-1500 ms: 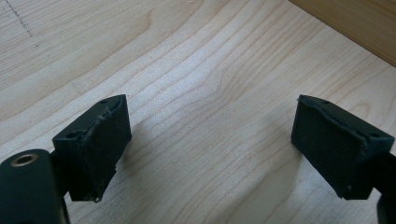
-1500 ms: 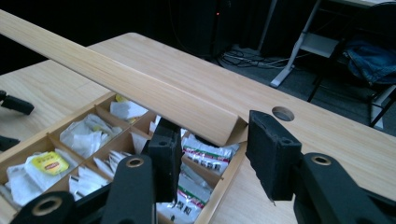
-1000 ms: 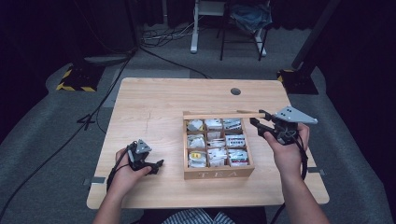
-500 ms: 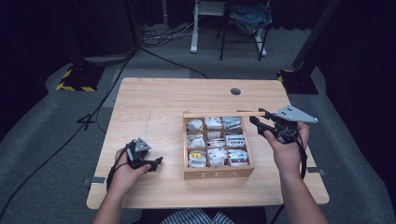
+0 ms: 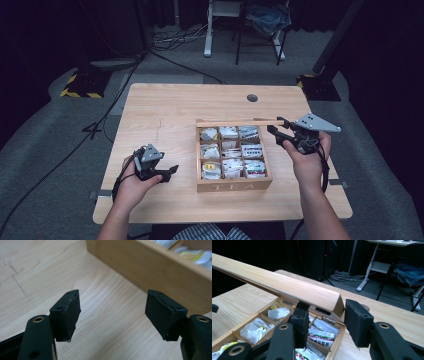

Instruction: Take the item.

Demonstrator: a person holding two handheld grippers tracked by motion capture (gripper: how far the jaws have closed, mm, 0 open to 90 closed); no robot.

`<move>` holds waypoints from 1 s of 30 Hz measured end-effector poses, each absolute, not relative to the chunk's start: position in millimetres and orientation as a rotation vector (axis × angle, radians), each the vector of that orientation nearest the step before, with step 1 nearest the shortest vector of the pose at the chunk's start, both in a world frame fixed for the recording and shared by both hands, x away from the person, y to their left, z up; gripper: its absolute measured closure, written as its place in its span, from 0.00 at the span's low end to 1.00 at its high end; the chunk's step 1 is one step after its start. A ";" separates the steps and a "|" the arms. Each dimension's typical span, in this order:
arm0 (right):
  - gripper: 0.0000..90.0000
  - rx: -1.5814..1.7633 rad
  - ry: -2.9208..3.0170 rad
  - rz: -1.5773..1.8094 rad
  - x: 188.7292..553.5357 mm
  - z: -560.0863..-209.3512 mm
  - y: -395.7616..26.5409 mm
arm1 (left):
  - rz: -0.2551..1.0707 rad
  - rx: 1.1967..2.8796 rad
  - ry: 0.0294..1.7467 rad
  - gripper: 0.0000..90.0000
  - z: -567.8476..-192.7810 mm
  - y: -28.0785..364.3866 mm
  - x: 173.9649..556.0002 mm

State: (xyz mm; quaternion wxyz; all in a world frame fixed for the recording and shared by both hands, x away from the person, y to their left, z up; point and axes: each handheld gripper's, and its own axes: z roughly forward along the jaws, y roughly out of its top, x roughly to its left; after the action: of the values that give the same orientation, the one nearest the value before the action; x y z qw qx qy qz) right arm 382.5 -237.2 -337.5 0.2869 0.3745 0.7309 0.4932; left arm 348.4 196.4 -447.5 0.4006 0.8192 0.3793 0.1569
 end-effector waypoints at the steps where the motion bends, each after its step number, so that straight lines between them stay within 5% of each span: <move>1: 0.62 1.001 1.954 1.318 382.5 -337.6 -237.3 | 0.393 2.070 0.948 0.33 -443.9 194.9 347.2; 16: 0.62 1.002 1.948 1.318 382.5 -337.8 -236.8 | 0.336 2.045 0.794 0.34 -410.2 158.3 337.9; 20: 0.62 1.001 1.949 1.319 382.8 -337.7 -236.9 | 0.210 1.955 0.733 0.44 -402.2 141.2 338.0; 30: 0.62 0.999 1.949 1.320 383.3 -337.8 -236.8 | 0.160 1.984 0.672 0.57 -402.8 112.8 341.2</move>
State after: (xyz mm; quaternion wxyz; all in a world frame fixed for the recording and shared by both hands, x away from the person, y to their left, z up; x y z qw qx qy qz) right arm 383.3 -236.8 -337.8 0.2882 0.3742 0.7298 0.4942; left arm 341.2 112.8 -402.8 0.4973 0.8194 0.2774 0.0662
